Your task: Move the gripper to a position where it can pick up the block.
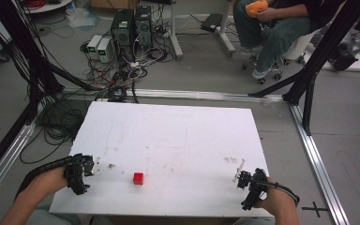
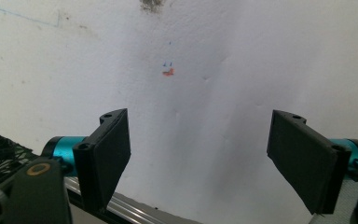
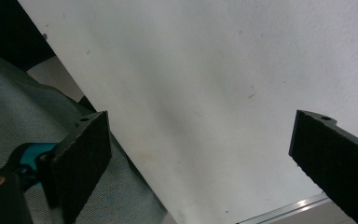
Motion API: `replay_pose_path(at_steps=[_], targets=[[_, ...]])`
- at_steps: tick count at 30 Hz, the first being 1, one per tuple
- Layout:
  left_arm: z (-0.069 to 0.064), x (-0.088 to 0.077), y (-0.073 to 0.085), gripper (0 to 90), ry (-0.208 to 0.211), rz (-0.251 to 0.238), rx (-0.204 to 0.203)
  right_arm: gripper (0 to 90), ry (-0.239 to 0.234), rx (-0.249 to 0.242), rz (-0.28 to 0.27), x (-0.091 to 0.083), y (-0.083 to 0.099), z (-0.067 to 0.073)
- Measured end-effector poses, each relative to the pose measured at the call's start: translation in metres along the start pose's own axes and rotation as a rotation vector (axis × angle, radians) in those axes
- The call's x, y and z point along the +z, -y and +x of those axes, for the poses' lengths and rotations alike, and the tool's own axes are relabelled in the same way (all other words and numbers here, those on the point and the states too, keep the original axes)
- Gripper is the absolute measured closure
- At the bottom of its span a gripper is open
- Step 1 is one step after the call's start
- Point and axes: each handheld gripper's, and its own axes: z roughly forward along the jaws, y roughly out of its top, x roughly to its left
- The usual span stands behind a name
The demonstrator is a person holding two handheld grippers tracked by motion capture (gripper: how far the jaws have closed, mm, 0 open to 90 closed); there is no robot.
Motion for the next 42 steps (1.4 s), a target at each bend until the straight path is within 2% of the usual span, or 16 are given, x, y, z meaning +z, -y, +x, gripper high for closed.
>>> replay_pose_path(at_steps=[8, 12, 14, 20, 23, 28, 30, 41, 42], targets=[[0.009, -0.005, -0.013, 21.7, 0.003, 0.008, 0.059, 5.1, 0.001, -0.005, 0.003, -0.001, -0.002, 0.001], [0.010, -0.008, -0.020, 21.7, 0.011, -0.012, 0.069, 5.2, 0.001, -0.006, 0.002, -0.001, -0.002, 0.001], [0.010, -0.008, -0.022, 21.7, 0.012, -0.006, 0.079, 5.1, 0.001, -0.005, 0.002, -0.001, -0.002, 0.001], [0.011, -0.011, -0.040, 21.7, 0.013, 0.003, 0.136, 5.2, 0.001, -0.018, -0.009, -0.001, -0.003, 0.000], [0.011, -0.012, -0.045, 21.7, 0.016, 0.000, 0.144, 5.2, 0.001, -0.010, -0.012, 0.000, -0.003, 0.000], [0.011, -0.014, -0.064, 21.7, 0.015, 0.001, 0.185, 5.2, -0.004, -0.009, -0.009, 0.000, -0.002, 0.000], [0.010, -0.014, -0.070, 21.7, 0.006, -0.001, 0.201, 5.2, -0.004, -0.014, -0.011, -0.001, -0.002, 0.000], [0.010, -0.005, -0.092, 21.7, 0.034, 0.017, 0.242, 5.2, -0.004, -0.018, -0.019, -0.001, -0.002, 0.000], [0.009, -0.003, -0.096, 21.7, 0.043, 0.018, 0.255, 5.2, -0.001, -0.020, -0.019, -0.002, -0.004, 0.001]])
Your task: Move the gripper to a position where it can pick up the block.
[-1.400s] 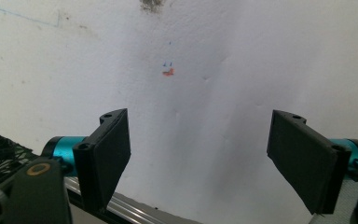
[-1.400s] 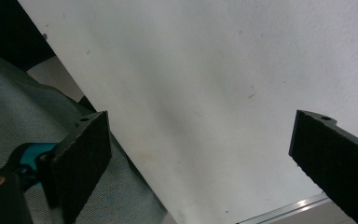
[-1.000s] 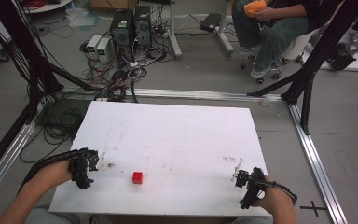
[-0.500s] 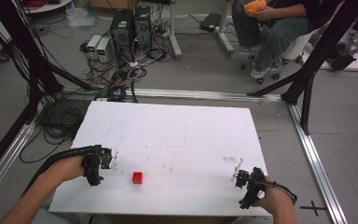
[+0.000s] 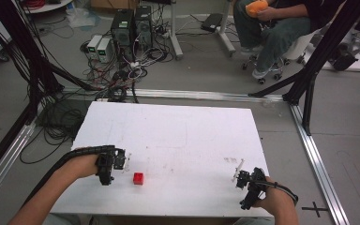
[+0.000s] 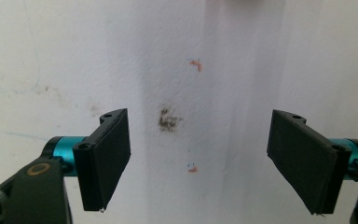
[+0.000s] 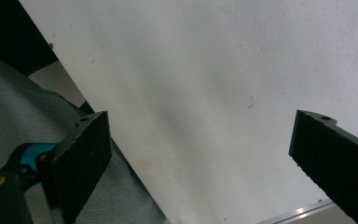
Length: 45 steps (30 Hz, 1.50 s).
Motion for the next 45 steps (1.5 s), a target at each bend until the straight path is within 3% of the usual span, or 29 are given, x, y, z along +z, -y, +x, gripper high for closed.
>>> replay_pose_path(at_steps=[14, 30, 41, 45], targets=[[0.001, 0.009, -0.037, 21.7, 0.053, -0.043, 0.068, 5.1, -0.010, -0.008, 0.006, 0.002, -0.002, 0.000], [-0.001, 0.023, -0.063, 21.7, 0.109, -0.066, 0.077, 5.2, -0.017, -0.021, 0.012, 0.005, -0.006, 0.001], [-0.004, 0.039, -0.075, 21.7, 0.159, -0.042, 0.081, 5.1, -0.016, -0.014, 0.010, 0.004, -0.006, 0.002], [-0.004, 0.040, -0.076, 21.8, 0.148, -0.045, 0.076, 5.2, -0.017, -0.011, 0.011, 0.005, -0.005, 0.002]])
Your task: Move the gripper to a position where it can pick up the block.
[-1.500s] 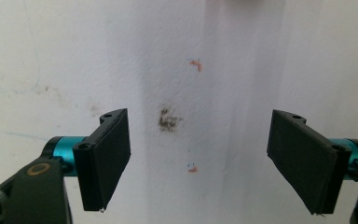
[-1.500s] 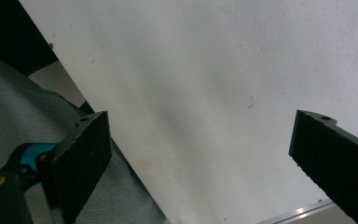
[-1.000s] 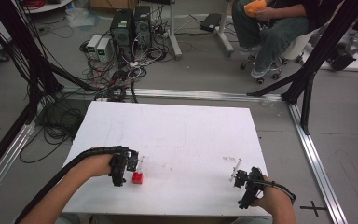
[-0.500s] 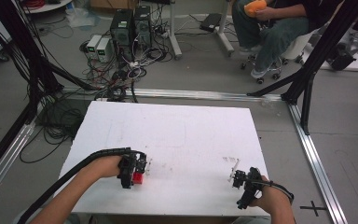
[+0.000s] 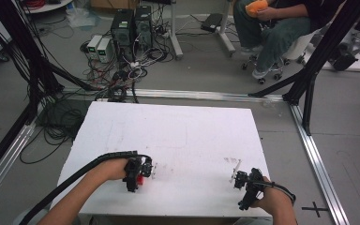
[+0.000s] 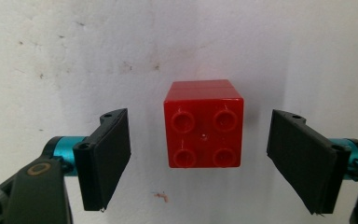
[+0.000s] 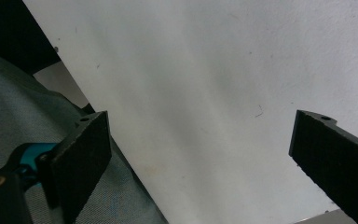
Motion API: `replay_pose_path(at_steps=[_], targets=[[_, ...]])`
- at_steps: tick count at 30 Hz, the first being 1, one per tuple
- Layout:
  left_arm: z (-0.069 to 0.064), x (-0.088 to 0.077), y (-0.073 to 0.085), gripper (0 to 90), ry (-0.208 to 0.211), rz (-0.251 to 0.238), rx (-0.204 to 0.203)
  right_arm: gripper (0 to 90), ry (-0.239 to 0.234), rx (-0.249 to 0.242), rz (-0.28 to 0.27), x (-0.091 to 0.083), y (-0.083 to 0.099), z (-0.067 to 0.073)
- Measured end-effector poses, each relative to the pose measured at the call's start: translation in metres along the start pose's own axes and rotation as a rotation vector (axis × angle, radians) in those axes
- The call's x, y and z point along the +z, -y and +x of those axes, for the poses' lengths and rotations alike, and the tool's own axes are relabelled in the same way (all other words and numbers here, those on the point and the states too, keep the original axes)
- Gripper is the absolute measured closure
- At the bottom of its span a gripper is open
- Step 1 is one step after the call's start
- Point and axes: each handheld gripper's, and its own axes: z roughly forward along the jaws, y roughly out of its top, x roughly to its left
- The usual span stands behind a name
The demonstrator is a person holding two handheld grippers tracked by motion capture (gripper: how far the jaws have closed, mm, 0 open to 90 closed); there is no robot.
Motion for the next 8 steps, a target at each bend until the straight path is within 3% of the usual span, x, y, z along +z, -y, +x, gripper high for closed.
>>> replay_pose_path(at_steps=[8], targets=[[-0.0007, -0.0042, 0.0003, 21.8, -0.004, 0.001, 0.000, 5.1, -0.002, -0.006, 0.003, 0.0006, -0.0012, -0.0001]])
